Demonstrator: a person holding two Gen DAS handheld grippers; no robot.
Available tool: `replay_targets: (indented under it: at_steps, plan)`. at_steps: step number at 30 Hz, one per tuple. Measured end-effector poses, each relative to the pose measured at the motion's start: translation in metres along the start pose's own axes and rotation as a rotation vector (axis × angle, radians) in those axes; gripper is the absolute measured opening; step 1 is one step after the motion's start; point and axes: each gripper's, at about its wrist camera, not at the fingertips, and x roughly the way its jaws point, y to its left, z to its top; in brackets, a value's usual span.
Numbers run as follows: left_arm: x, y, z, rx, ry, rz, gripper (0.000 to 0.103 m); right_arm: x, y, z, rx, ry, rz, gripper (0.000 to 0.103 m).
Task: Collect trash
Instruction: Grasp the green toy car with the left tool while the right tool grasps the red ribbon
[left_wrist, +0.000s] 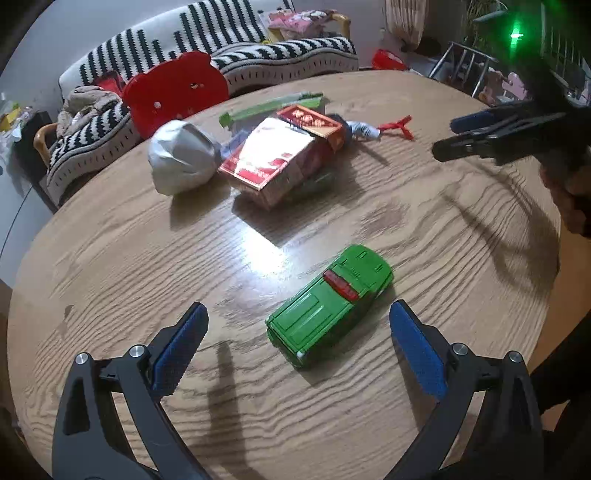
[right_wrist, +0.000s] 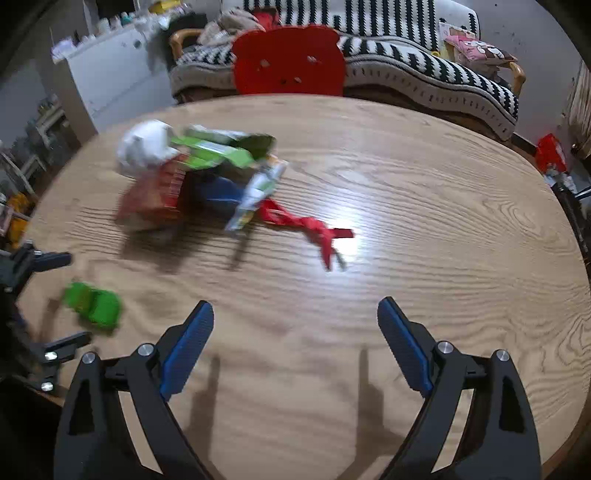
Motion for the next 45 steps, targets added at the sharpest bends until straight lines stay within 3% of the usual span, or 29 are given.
replay_targets:
  at_steps: [9,15,18,20,23,28,34,45]
  plan:
    - [0.01,-0.005,0.009,-0.005,0.005,-0.014,0.093,0.038,-0.008,0.028,-0.052,0.016,0.011,0.087]
    - [0.009,-0.006,0.011,-0.051,0.004,-0.047,0.069,0.044,-0.007,0.043,-0.108,0.011,0.064,0.085]
    - [0.005,-0.007,0.01,-0.055,0.004,-0.042,0.049,0.039,-0.006,0.043,-0.122,-0.004,0.072,0.063]
    - [0.004,-0.007,0.01,-0.058,0.008,-0.038,0.038,0.034,-0.004,0.041,-0.12,-0.002,0.097,0.034]
    - [0.004,-0.006,0.013,-0.059,0.019,-0.029,0.033,0.028,-0.001,0.032,-0.129,0.014,0.133,0.016]
    - [0.002,-0.008,0.022,-0.091,0.019,-0.015,0.032,0.011,-0.005,0.015,-0.09,0.019,0.168,0.015]
    - [-0.012,-0.022,0.041,-0.115,-0.039,-0.018,0.032,-0.026,-0.014,-0.004,-0.058,-0.021,0.155,0.015]
    - [-0.028,-0.09,0.084,-0.155,-0.128,-0.04,0.032,-0.118,-0.064,-0.067,0.048,-0.124,0.069,0.015]
